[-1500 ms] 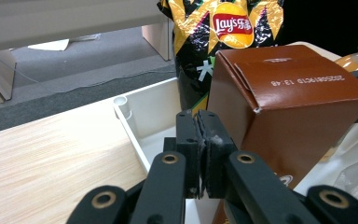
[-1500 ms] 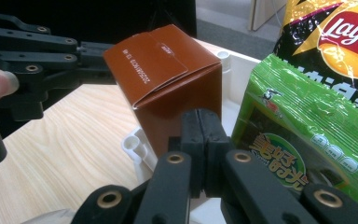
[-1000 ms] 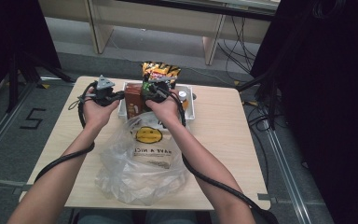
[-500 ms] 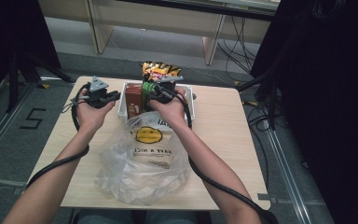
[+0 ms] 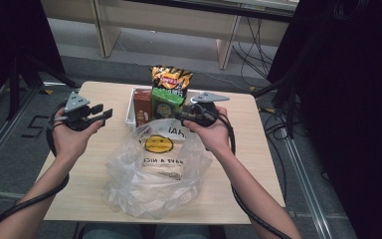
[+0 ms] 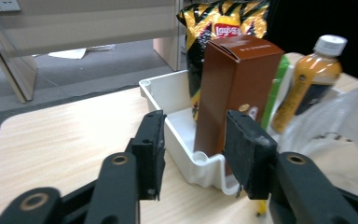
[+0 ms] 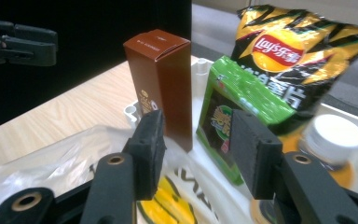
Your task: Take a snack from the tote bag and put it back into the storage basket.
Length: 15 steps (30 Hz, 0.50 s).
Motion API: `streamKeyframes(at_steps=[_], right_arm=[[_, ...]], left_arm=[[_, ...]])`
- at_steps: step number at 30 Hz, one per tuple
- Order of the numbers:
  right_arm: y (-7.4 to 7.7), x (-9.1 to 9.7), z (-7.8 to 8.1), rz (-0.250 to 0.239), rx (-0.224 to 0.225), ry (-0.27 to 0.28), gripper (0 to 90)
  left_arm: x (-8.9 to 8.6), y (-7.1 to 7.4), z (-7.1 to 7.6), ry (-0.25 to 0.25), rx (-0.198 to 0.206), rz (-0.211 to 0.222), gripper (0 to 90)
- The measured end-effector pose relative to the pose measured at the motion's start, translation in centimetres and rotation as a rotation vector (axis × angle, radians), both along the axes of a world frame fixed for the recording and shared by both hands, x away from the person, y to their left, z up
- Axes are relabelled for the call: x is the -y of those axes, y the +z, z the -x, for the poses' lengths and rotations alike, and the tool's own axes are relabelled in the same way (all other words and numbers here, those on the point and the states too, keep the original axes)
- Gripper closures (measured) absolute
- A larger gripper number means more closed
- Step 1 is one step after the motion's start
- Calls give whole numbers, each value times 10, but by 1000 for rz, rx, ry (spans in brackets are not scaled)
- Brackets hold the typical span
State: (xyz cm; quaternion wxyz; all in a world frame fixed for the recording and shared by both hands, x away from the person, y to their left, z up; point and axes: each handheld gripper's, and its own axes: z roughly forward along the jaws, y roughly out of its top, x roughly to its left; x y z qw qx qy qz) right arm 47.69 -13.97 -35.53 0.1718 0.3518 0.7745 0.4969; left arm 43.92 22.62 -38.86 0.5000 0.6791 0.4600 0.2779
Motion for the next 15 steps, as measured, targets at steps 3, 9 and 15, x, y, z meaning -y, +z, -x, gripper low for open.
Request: streamKeyframes(at_steps=[3, 9, 15], right_arm=[[-2, 19, 10, -16, 30, -24, 547], [-17, 57, 27, -17, 37, -54, 531], [-37, 87, 43, -49, 19, -97, 529]], left_arm=[[-3, -5, 12, -26, 0, 7, 511], [-10, -19, 37, -53, -6, 19, 481], [-10, -36, 56, -72, -33, 72, 456]])
